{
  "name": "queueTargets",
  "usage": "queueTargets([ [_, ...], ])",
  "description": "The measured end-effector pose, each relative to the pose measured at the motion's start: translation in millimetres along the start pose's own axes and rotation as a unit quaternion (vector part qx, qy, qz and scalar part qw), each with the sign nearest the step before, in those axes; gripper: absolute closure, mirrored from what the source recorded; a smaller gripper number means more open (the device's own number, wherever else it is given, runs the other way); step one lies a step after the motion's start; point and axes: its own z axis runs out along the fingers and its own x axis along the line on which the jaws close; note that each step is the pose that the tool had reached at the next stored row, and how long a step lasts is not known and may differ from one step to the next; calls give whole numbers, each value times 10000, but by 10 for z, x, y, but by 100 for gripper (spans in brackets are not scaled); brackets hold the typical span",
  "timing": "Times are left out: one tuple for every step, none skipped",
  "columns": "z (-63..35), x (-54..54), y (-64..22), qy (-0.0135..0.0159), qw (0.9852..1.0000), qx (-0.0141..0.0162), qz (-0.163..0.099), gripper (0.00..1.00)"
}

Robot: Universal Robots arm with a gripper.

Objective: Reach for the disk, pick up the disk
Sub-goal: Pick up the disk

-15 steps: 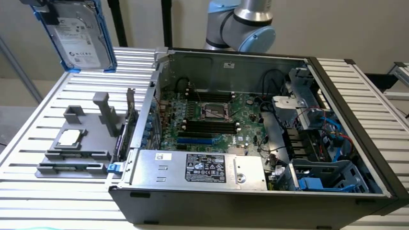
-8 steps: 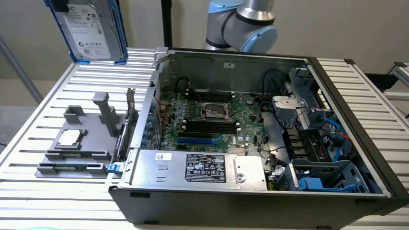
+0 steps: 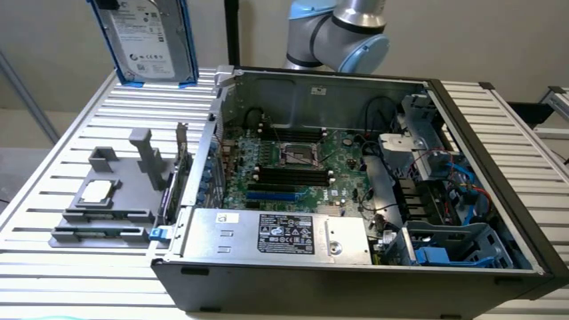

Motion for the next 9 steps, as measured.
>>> queueTargets([
  [-9, 13, -45, -3, 10000, -1, 1, 67],
  [-19, 26, -91, -7, 10000, -2, 1, 67],
  [-28, 38, -134, -9, 10000, -3, 0, 67],
  [-37, 51, -180, -13, 10000, -4, 0, 67],
  [-47, 64, -225, -16, 10000, -4, 1, 67],
  [-56, 76, -270, -19, 10000, -5, 1, 67],
  [-66, 90, -314, -21, 10000, -6, 0, 67],
  [-74, 104, -357, -22, 10000, -7, 0, 67],
  [-79, 120, -402, -23, 10000, -8, 1, 67],
])
